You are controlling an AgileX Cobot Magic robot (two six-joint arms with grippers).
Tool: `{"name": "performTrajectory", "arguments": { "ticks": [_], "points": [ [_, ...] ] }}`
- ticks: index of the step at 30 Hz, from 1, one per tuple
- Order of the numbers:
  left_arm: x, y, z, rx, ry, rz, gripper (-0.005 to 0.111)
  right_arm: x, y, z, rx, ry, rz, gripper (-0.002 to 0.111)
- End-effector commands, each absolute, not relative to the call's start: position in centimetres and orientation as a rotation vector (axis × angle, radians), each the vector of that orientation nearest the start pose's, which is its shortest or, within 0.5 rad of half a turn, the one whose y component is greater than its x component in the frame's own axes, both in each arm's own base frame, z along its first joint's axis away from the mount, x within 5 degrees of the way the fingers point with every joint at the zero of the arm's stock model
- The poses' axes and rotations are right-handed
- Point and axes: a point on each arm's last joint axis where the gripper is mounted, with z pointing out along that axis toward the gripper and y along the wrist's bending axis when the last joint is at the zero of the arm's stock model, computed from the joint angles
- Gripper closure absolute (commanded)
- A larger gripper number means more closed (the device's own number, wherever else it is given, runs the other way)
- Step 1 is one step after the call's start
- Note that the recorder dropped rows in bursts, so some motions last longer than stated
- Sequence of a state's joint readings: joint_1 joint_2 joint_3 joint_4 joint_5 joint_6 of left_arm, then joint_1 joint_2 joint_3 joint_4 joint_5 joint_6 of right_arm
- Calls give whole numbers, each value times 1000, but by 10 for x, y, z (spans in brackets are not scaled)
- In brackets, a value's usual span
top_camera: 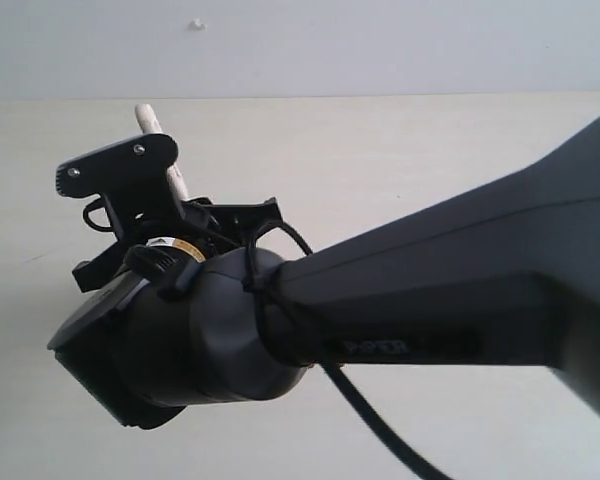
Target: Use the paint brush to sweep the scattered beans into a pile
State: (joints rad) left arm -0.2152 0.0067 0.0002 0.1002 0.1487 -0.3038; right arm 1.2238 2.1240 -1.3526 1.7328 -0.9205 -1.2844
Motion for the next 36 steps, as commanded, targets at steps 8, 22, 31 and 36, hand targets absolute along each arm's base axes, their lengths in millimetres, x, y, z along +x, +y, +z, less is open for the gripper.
{"name": "performTrajectory", "arguments": {
  "ticks": [8, 22, 31, 36],
  "points": [
    [55, -11, 200, 4, 1637, -315, 107, 190, 322, 198, -640, 1876, 48, 108],
    [55, -11, 200, 4, 1637, -315, 107, 177, 230, 204, -816, 1761, 509, 108],
    [55, -11, 200, 4, 1637, -315, 107, 178, 229, 198, -777, 1819, 753, 108],
    [55, -11, 200, 4, 1637, -315, 107, 175, 240, 185, -782, 1832, 896, 108]
  ]
}}
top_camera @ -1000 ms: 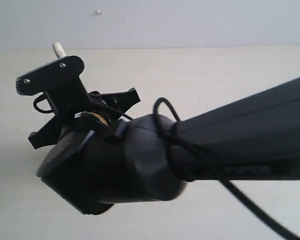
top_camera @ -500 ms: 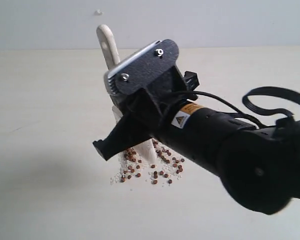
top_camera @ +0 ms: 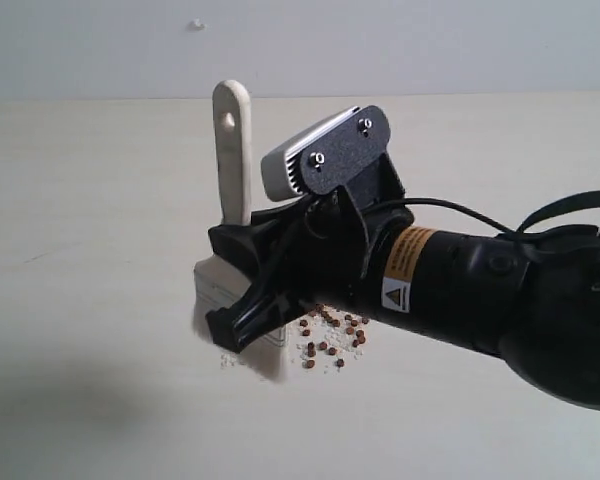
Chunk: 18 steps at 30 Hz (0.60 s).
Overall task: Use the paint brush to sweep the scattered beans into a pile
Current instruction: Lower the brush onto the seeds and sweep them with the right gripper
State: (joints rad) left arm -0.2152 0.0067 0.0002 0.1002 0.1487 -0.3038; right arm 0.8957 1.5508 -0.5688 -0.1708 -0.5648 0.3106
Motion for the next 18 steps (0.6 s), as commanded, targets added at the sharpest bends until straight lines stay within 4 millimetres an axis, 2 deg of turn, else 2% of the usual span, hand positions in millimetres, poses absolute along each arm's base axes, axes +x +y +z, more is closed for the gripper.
{"name": "performTrajectory", "arguments": {
  "ticks": [1, 5, 10, 18],
  "points": [
    [55, -11, 200, 4, 1637, -315, 107, 175, 241, 181, -782, 1844, 897, 108],
    [55, -11, 200, 4, 1637, -315, 107, 178, 244, 161, -797, 1898, 877, 108],
    [55, -11, 200, 4, 1637, -315, 107, 179, 246, 152, -797, 1902, 888, 108],
    [55, -11, 200, 5, 1637, -314, 107, 187, 242, 140, -805, 1919, 736, 108]
  ]
}}
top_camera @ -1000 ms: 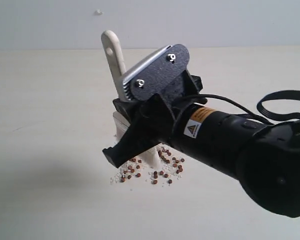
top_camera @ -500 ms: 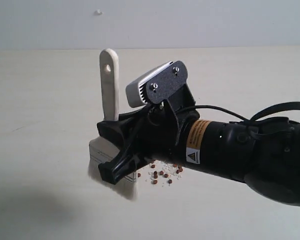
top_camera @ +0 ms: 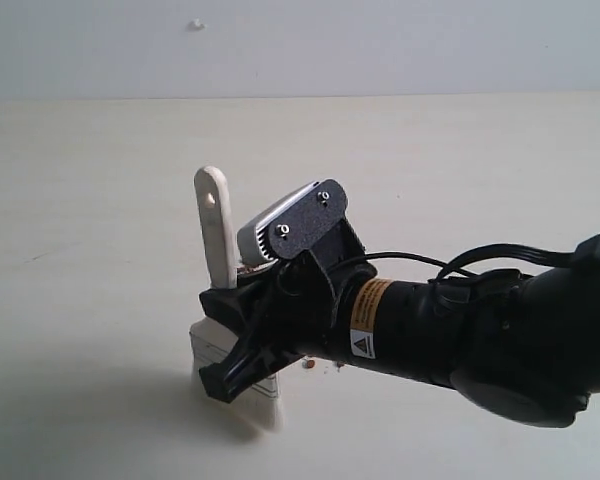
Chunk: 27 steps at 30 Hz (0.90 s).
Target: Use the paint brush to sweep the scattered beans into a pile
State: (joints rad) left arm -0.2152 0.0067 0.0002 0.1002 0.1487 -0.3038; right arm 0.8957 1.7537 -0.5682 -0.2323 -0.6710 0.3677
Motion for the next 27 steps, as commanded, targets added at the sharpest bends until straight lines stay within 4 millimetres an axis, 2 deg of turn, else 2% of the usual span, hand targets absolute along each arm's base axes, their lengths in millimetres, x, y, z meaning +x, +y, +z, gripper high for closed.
{"name": "performTrajectory", "arguments": {
  "ticks": [1, 8, 11, 15, 19, 22, 24, 27],
  "points": [
    [55, -11, 200, 5, 1637, -314, 107, 189, 241, 139, -807, 1912, 700, 108],
    [55, -11, 200, 5, 1637, -314, 107, 208, 225, 128, -732, 1948, 579, 108],
    [55, -11, 200, 5, 1637, -314, 107, 219, 217, 127, -683, 1947, 557, 108],
    [55, -11, 200, 6, 1637, -313, 107, 225, 213, 130, -712, 1891, 573, 108],
    [55, -11, 200, 6, 1637, -313, 107, 223, 215, 134, -701, 1860, 665, 108],
    [55, -11, 200, 6, 1637, -313, 107, 213, 224, 142, -787, 1809, 817, 108],
    [55, -11, 200, 6, 1637, -313, 107, 205, 227, 156, -852, 1747, 899, 108],
    [55, -11, 200, 8, 1637, -311, 107, 195, 225, 174, -1016, 1660, 856, 108]
  ]
}}
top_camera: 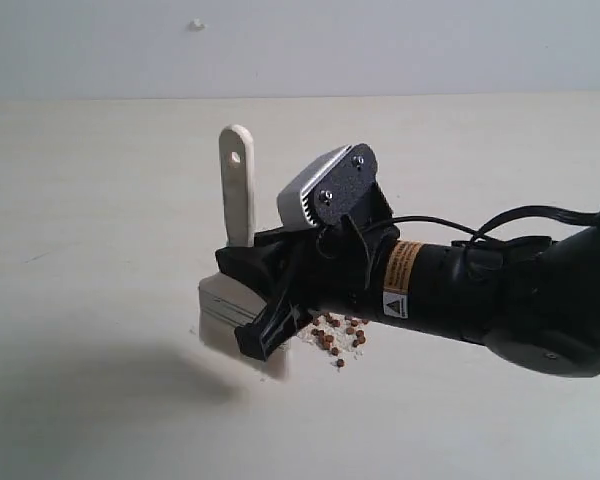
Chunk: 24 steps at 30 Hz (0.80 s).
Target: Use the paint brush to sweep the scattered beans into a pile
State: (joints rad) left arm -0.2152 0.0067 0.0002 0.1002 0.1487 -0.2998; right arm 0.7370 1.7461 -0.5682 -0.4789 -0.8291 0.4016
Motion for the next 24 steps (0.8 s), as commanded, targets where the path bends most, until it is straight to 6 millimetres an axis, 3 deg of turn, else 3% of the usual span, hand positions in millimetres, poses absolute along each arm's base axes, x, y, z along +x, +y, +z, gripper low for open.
{"name": "performTrajectory", "arguments": {
  "ticks": [1, 3, 4, 7, 11, 17, 24],
  "points": [
    [55, -11, 200, 8, 1637, -311, 107, 194, 224, 177, -1049, 1659, 824, 108],
    [55, -11, 200, 8, 1637, -311, 107, 189, 218, 187, -1187, 1593, 698, 108],
    [55, -11, 200, 8, 1637, -311, 107, 190, 215, 191, -1165, 1614, 660, 108],
    [55, -11, 200, 8, 1637, -311, 107, 203, 206, 201, -844, 1740, 661, 108],
    [55, -11, 200, 8, 1637, -311, 107, 210, 214, 209, -461, 1676, 1007, 108],
    [55, -11, 200, 9, 1637, -310, 107, 231, 234, 178, -290, 1816, 1146, 108],
    [55, -11, 200, 9, 1637, -310, 107, 241, 281, 140, -249, 1948, 1193, 108]
  ]
}}
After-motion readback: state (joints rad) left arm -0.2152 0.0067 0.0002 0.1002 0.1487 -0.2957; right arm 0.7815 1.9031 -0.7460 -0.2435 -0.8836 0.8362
